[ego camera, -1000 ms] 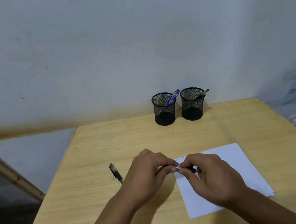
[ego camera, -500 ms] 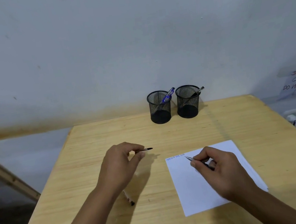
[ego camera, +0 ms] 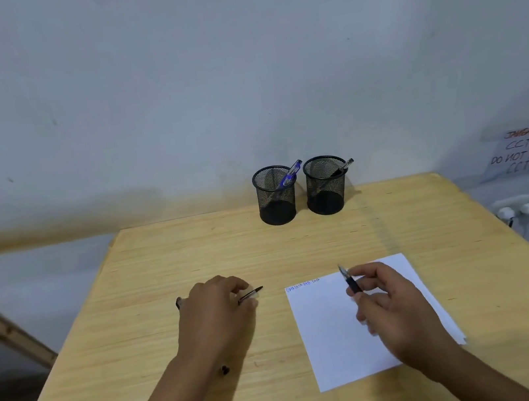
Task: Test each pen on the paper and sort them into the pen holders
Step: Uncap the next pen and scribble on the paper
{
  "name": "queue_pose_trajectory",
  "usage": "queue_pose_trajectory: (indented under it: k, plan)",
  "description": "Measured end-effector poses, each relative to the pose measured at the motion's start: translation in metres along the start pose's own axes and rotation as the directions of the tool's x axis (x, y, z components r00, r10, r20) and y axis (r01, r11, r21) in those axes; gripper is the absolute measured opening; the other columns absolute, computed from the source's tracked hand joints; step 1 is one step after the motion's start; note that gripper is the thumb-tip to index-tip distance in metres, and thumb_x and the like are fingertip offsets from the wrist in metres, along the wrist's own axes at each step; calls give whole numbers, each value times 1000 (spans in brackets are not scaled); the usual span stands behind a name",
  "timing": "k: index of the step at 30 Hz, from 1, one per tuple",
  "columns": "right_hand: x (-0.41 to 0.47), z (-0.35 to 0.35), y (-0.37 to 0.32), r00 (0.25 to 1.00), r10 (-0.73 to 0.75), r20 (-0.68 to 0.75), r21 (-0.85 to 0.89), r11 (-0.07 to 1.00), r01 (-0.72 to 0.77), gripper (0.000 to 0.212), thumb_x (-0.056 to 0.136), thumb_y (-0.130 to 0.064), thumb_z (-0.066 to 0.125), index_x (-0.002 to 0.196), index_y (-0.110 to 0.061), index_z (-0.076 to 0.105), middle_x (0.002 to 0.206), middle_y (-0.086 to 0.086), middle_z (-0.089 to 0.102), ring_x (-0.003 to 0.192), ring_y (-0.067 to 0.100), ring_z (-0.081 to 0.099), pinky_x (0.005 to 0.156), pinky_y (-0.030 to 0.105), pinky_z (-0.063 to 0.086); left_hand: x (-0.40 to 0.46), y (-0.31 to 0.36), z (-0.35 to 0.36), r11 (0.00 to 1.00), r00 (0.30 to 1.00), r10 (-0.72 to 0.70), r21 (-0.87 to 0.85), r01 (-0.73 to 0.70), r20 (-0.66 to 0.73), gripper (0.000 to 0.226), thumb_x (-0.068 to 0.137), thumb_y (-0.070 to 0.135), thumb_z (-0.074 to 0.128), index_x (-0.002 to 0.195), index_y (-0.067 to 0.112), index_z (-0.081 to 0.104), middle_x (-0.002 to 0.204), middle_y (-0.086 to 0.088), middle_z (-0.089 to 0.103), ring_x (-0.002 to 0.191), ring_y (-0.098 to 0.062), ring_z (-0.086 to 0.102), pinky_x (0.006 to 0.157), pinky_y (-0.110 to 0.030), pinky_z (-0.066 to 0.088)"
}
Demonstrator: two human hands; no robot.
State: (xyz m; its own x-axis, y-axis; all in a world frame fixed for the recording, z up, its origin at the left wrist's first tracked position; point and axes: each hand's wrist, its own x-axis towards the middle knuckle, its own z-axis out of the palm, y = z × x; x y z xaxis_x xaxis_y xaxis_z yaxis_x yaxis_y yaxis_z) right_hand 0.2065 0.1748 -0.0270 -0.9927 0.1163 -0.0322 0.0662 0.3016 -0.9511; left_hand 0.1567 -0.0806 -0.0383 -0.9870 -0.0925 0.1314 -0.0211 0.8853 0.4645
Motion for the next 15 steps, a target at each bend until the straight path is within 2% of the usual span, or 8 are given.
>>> queue_pose_trajectory:
  k: [2, 6, 8, 11, 13, 15]
  plan:
    - [3, -1, -2, 1000, 18, 5, 85, 996, -18, 32, 95, -5, 57, 107, -34, 61, 93, -2, 68, 67, 18, 71, 63, 31, 60, -6, 6, 3, 999, 999, 45, 22, -44, -24, 21, 86, 43, 64, 105, 38, 69, 108, 21, 65, 107, -10, 53, 84, -33, 29]
    - [12, -2, -3, 998, 57, 8, 193, 979, -57, 27, 95, -5, 59, 110, -25, 70, 97, 10, 69, 73, 24, 75, 71, 43, 63, -24, 26, 17, 987, 989, 149, -64, -149, -13, 30, 85, 44, 59, 111, 35, 68, 110, 23, 64, 104, -8, 51, 86, -25, 39]
    - [15, -3, -3, 996, 92, 2, 250, 964, -89, 24, 97, -6, 57, 110, -19, 72, 98, 11, 72, 78, 24, 76, 73, 40, 63, -34, 34, 26, 973, 977, 210, -107, -206, 29, 35, 84, 48, 58, 116, 34, 66, 112, 22, 62, 105, -10, 50, 87, -24, 40]
    - [21, -6, -4, 985, 167, 41, 390, 905, -170, 25, 99, -8, 52, 103, -16, 75, 100, 11, 76, 90, 23, 76, 79, 37, 61, -43, 41, 37, 963, 962, 258, -104, -248, 93, 50, 85, 56, 55, 128, 31, 59, 127, 19, 55, 115, -10, 41, 97, -26, 37]
    - [23, -9, -3, 984, 162, 81, 450, 875, -181, 23, 97, -5, 56, 104, -17, 75, 104, 11, 76, 98, 22, 74, 83, 35, 60, -46, 44, 42, 960, 953, 281, -39, -279, 113, 54, 84, 63, 49, 126, 30, 57, 135, 18, 51, 116, -12, 40, 98, -29, 36]
    - [25, -11, 2, 992, 101, 78, 393, 911, -124, 27, 91, -1, 64, 107, -22, 72, 105, 7, 77, 101, 20, 73, 88, 33, 58, -48, 44, 46, 953, 947, 295, 28, -300, 124, 53, 82, 67, 45, 118, 29, 55, 138, 17, 49, 116, -14, 39, 95, -31, 35]
